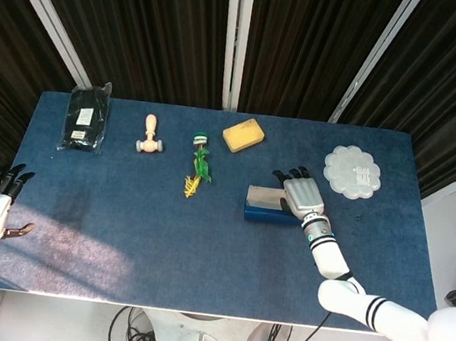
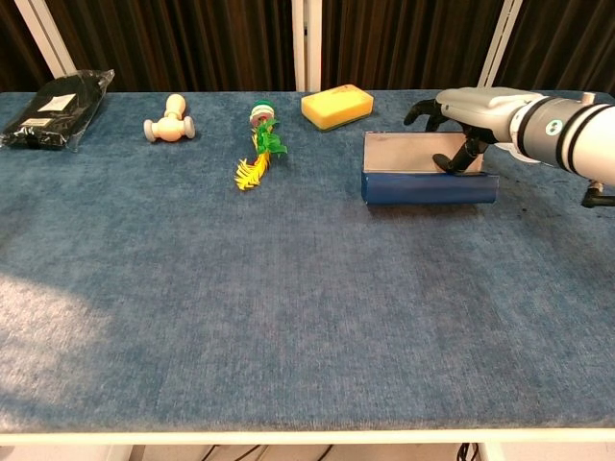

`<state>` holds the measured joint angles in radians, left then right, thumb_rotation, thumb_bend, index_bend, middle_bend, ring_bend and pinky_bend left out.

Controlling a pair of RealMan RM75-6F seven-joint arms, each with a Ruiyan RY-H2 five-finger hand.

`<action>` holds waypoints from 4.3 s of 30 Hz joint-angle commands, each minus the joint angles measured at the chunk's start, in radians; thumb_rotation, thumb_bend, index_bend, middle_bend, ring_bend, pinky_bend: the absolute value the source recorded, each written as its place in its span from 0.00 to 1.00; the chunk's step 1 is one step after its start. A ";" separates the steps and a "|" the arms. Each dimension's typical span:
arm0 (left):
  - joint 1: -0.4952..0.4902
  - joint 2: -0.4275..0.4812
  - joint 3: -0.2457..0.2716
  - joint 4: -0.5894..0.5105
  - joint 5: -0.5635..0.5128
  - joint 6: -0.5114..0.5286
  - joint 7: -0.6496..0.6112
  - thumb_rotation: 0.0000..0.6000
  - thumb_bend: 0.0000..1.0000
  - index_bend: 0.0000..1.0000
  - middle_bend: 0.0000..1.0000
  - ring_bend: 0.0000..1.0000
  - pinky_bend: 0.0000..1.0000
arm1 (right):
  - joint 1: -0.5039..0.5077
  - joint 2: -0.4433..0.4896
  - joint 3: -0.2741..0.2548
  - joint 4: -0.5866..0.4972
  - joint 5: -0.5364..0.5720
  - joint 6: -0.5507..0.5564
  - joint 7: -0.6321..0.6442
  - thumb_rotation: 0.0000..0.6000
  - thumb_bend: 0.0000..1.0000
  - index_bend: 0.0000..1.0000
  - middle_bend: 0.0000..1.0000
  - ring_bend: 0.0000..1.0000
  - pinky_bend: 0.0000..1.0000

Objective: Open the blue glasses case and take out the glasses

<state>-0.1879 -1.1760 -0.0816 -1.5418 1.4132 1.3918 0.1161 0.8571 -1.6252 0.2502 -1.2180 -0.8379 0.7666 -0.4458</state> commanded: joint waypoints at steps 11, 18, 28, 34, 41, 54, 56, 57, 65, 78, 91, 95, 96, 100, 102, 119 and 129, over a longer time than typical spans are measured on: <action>-0.004 0.005 -0.001 0.002 -0.003 -0.006 -0.008 1.00 0.05 0.16 0.04 0.00 0.01 | 0.010 -0.015 0.010 -0.015 -0.015 0.082 0.016 1.00 0.18 0.00 0.03 0.00 0.00; -0.001 0.005 0.000 0.002 -0.003 -0.002 -0.012 1.00 0.05 0.16 0.04 0.00 0.01 | -0.063 0.141 -0.021 -0.267 -0.124 0.098 0.126 1.00 0.18 0.02 0.26 0.00 0.00; 0.007 0.000 0.005 -0.004 0.006 0.016 -0.004 1.00 0.05 0.16 0.04 0.00 0.01 | -0.024 0.121 -0.049 -0.298 -0.114 -0.009 0.175 1.00 0.46 0.00 0.34 0.02 0.00; 0.014 0.002 0.007 -0.003 0.006 0.021 -0.009 1.00 0.05 0.16 0.04 0.00 0.01 | 0.009 0.078 -0.060 -0.255 -0.077 -0.036 0.161 1.00 0.50 0.00 0.34 0.02 0.00; 0.019 -0.003 0.010 0.006 0.003 0.022 -0.020 1.00 0.05 0.16 0.04 0.00 0.01 | 0.053 0.030 -0.060 -0.224 -0.064 -0.060 0.154 1.00 0.50 0.00 0.34 0.02 0.00; 0.030 -0.002 0.012 0.010 0.002 0.030 -0.029 1.00 0.05 0.16 0.04 0.00 0.01 | 0.054 0.061 -0.156 -0.361 -0.212 -0.045 0.122 1.00 0.48 0.00 0.35 0.02 0.00; 0.029 -0.004 0.012 0.013 0.005 0.029 -0.031 1.00 0.05 0.16 0.04 0.00 0.01 | 0.032 0.095 -0.185 -0.401 -0.236 -0.020 0.109 1.00 0.48 0.00 0.36 0.02 0.00; 0.028 -0.005 0.012 0.014 0.007 0.028 -0.033 1.00 0.05 0.16 0.04 0.00 0.01 | 0.017 0.120 -0.206 -0.426 -0.246 -0.002 0.099 1.00 0.48 0.00 0.36 0.02 0.00; 0.024 -0.008 0.010 0.016 0.012 0.027 -0.034 1.00 0.05 0.16 0.04 0.00 0.01 | -0.070 0.270 -0.284 -0.554 -0.237 0.142 -0.009 1.00 0.47 0.00 0.36 0.02 0.00; 0.031 0.009 0.011 -0.016 0.012 0.035 -0.011 1.00 0.05 0.16 0.04 0.00 0.01 | -0.099 0.115 -0.236 -0.455 -0.260 0.215 -0.022 1.00 0.07 0.00 0.00 0.00 0.00; 0.031 0.013 0.012 -0.018 0.016 0.036 -0.017 1.00 0.05 0.16 0.04 0.00 0.01 | -0.094 0.006 -0.153 -0.250 -0.188 0.213 -0.031 1.00 0.04 0.00 0.00 0.00 0.00; 0.034 0.014 0.012 -0.016 0.015 0.037 -0.022 1.00 0.05 0.16 0.04 0.00 0.01 | -0.081 0.004 -0.105 -0.169 -0.111 0.183 -0.030 1.00 0.04 0.00 0.00 0.00 0.00; 0.034 0.014 0.012 -0.015 0.014 0.037 -0.023 1.00 0.05 0.16 0.04 0.00 0.01 | -0.076 0.001 -0.093 -0.147 -0.092 0.173 -0.029 1.00 0.05 0.00 0.00 0.00 0.00; 0.035 0.013 0.013 -0.014 0.013 0.034 -0.025 1.00 0.05 0.16 0.04 0.00 0.01 | -0.058 0.021 -0.051 -0.105 -0.018 0.103 -0.003 1.00 0.06 0.00 0.00 0.00 0.00; 0.036 0.015 0.012 -0.013 0.010 0.034 -0.028 1.00 0.05 0.16 0.04 0.00 0.01 | -0.060 0.067 -0.033 -0.144 0.002 0.058 0.044 1.00 0.08 0.00 0.00 0.00 0.00; 0.029 0.012 0.009 -0.009 0.001 0.018 -0.024 1.00 0.05 0.16 0.04 0.00 0.01 | 0.020 0.194 0.059 -0.080 0.092 -0.310 0.426 0.96 0.54 0.00 0.17 0.00 0.00; 0.026 0.012 0.007 -0.009 -0.005 0.009 -0.024 1.00 0.05 0.16 0.04 0.00 0.01 | 0.122 0.099 0.009 0.061 0.164 -0.361 0.425 0.95 0.54 0.00 0.18 0.00 0.00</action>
<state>-0.1619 -1.1640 -0.0741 -1.5504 1.4080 1.4011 0.0918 0.9622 -1.5086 0.2662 -1.1723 -0.6785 0.4215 -0.0254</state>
